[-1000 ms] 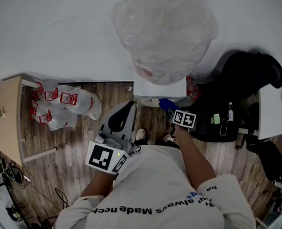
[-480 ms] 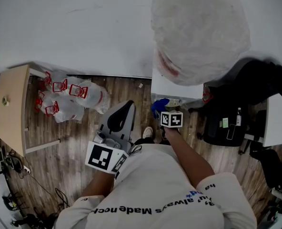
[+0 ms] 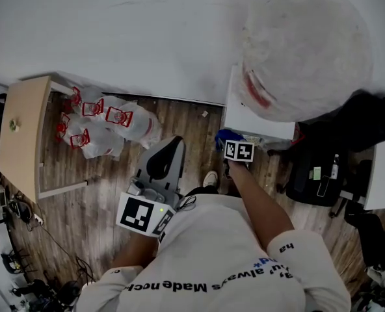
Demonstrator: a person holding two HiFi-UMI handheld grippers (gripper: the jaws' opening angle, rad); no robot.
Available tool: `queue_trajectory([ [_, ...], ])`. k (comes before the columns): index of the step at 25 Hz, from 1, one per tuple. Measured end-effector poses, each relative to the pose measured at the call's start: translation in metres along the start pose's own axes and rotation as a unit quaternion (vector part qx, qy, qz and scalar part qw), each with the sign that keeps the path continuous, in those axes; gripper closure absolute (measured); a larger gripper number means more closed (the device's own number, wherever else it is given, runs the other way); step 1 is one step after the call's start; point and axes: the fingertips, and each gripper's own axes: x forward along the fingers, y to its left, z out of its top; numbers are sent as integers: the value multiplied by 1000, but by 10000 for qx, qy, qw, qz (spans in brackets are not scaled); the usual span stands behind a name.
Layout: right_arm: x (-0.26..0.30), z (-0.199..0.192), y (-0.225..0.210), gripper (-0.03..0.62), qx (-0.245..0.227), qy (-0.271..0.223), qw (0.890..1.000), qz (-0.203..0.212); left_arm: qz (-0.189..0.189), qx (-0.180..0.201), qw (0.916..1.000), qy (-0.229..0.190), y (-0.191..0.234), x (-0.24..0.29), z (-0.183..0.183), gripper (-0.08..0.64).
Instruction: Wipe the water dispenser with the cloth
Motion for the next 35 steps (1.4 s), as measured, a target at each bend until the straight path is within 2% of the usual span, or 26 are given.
queue_trajectory([
  [9, 5, 16, -14, 512, 78, -154, 9996, -203, -24, 14, 10000, 29, 3, 5, 0, 540],
  [18, -4, 15, -26, 514, -25, -186, 9994, -277, -129, 17, 9999, -2, -12, 17, 2, 540],
  [35, -37, 15, -72, 512, 60, -323, 9980, -531, -337, 10, 9994, 43, -47, 36, -3, 540],
])
